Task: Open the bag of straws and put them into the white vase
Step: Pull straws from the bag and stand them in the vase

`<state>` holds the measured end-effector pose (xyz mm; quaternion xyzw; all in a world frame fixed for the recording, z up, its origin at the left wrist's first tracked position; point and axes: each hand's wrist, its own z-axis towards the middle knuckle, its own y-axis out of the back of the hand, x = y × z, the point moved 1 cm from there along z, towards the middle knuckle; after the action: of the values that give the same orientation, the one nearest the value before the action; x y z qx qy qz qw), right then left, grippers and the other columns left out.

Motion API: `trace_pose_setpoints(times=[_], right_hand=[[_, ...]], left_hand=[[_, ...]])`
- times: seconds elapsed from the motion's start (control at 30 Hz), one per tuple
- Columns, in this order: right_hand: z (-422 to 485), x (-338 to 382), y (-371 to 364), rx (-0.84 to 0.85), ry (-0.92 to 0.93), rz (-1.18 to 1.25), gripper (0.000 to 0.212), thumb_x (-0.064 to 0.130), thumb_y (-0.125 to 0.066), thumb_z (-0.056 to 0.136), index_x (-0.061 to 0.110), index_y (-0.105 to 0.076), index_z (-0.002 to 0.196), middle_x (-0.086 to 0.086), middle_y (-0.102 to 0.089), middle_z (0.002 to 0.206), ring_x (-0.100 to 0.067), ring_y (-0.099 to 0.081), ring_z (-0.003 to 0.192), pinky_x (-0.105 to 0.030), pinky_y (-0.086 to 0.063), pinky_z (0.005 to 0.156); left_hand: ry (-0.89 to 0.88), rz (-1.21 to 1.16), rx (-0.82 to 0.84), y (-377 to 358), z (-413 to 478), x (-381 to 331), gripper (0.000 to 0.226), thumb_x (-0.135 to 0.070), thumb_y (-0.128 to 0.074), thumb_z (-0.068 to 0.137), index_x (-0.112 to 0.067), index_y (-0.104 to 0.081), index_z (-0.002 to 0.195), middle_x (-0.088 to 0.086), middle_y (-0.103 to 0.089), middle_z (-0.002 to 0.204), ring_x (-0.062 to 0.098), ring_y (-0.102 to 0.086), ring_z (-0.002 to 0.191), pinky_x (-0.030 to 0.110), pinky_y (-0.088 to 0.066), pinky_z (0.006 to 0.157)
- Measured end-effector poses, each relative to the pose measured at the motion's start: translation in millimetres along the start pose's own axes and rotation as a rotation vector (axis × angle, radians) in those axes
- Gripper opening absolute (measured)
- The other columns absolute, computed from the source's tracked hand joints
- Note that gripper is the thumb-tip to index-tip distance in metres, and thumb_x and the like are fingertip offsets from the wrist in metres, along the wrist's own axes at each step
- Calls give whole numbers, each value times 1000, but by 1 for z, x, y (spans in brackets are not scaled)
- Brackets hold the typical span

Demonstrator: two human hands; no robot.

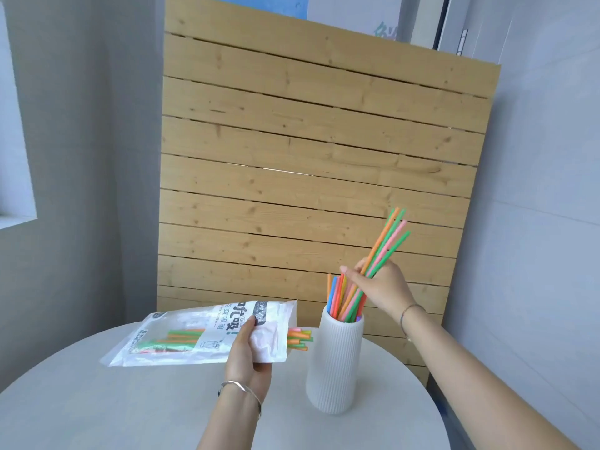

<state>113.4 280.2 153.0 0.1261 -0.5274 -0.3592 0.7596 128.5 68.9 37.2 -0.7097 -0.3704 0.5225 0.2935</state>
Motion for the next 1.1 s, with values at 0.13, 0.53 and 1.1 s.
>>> trace_pose_setpoints(times=[0.13,0.53,1.1], right_hand=[[9,10,4,-99,23,85,34,44,-63,82,11,-66,81,5,-55,65,-13,-53,64,-23,-40,58],[-1,-2,-13,141,107,-262,29,37,-36,96,26,-57,113,-3,-59,120,-24,-53,118,-31,-39,96],[-63,26,-28,-334,535,-21,21,36,-50,89,19,-63,92,8,-62,93,-8,-56,88,-21,-43,81]], left_hand=[[3,2,-21,1,0,-1,53,-29,-56,90,3,-51,131,21,-57,132,36,-56,120,49,-37,109],[5,-54,-5,1,3,1,32,-24,-57,90,-4,-59,115,13,-63,119,30,-62,108,45,-48,98],[-24,-82,-7,-1,-2,-3,9,-19,-55,93,-12,-60,90,6,-63,96,21,-60,84,37,-47,86]])
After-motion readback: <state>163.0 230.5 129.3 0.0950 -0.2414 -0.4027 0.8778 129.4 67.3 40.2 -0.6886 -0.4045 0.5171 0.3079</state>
